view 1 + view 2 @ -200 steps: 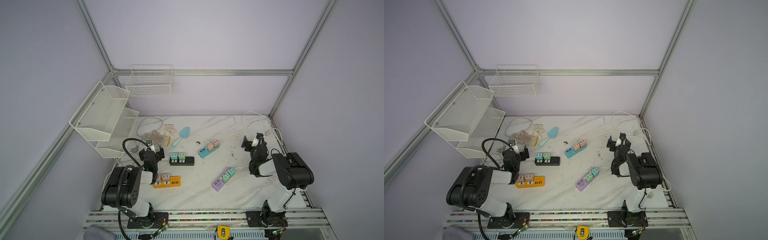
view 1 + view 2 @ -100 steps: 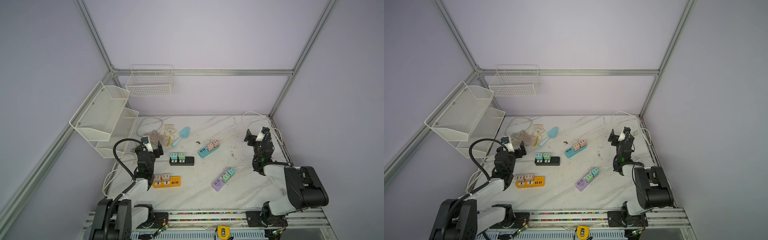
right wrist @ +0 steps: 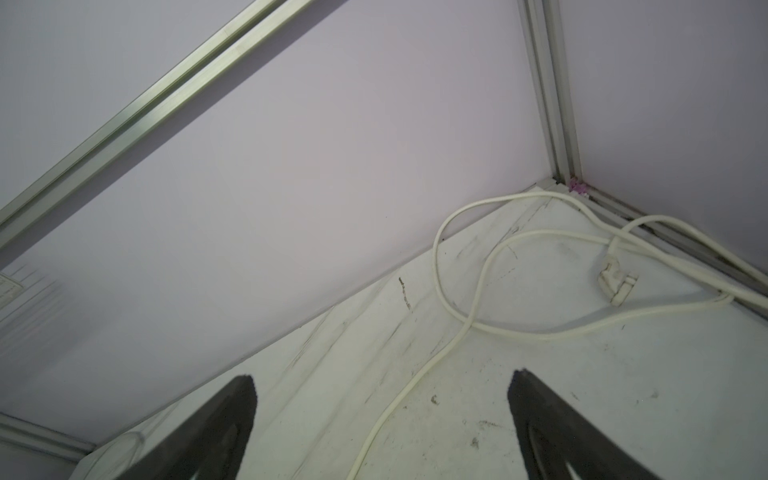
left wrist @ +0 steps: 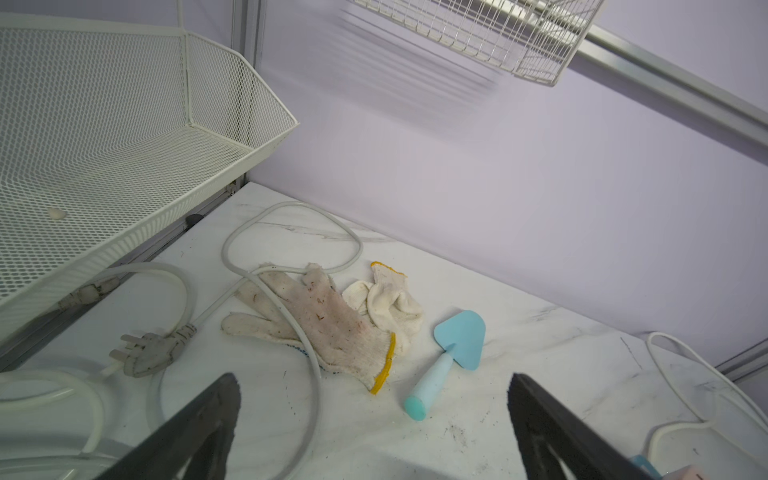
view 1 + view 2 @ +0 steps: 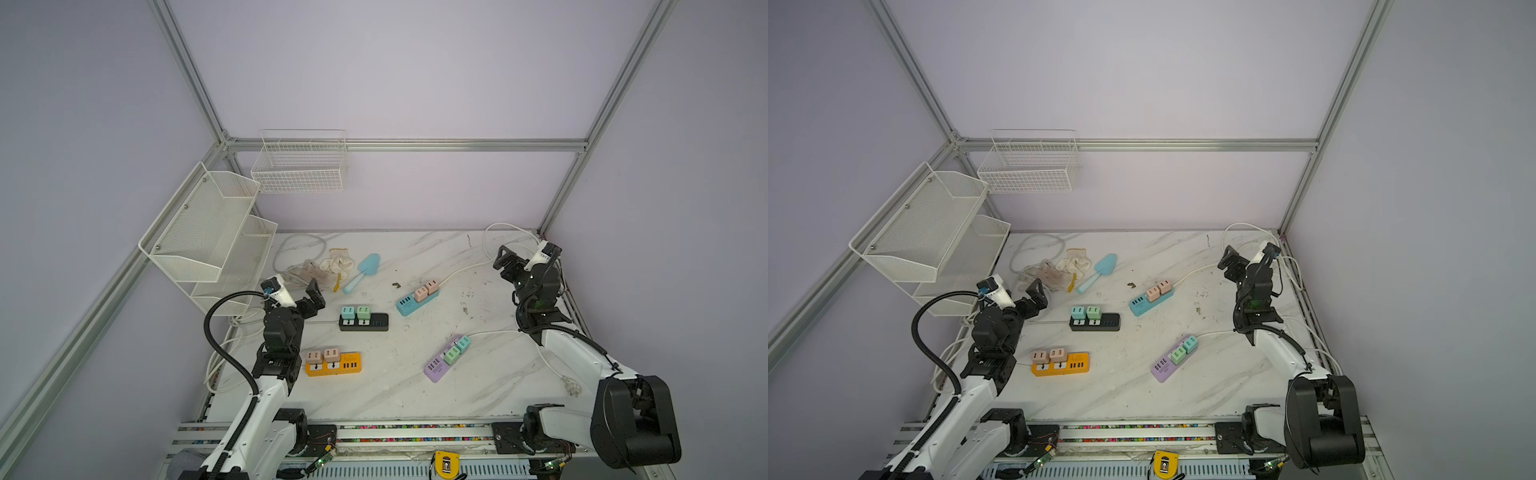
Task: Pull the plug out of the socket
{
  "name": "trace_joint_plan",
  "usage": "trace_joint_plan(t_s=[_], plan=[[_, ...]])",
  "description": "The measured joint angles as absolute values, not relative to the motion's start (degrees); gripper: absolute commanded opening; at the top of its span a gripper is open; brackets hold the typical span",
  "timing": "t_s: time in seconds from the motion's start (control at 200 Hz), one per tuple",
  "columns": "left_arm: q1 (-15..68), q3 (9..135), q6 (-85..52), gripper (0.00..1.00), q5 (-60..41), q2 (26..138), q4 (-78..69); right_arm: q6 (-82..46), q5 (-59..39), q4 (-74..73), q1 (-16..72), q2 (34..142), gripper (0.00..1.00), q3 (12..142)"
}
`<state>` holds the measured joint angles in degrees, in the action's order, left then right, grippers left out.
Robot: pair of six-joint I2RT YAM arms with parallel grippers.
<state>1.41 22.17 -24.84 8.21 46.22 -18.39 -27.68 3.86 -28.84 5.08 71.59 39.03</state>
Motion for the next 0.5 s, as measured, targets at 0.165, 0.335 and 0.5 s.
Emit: trace_joint_plan(t_s=[0.165,0.335,0.5], plan=[[1.41,23.7,-30.09,1.0,7.38,44.38,-11.73,-30.26,0.05,-20.84,5.08,71.59,0.97,41.21],[1.72,26.79,-32.16,1.0,-2.61,45.95,-4.23,-31.03,-4.69,-13.19,5.1,72.07,0.98,44.18],[5.67,26.83,-33.28,1.0,-8.67,44.21,0.47,-30.81,-8.19,-7.11,5.69,71.5,0.97,45.3]])
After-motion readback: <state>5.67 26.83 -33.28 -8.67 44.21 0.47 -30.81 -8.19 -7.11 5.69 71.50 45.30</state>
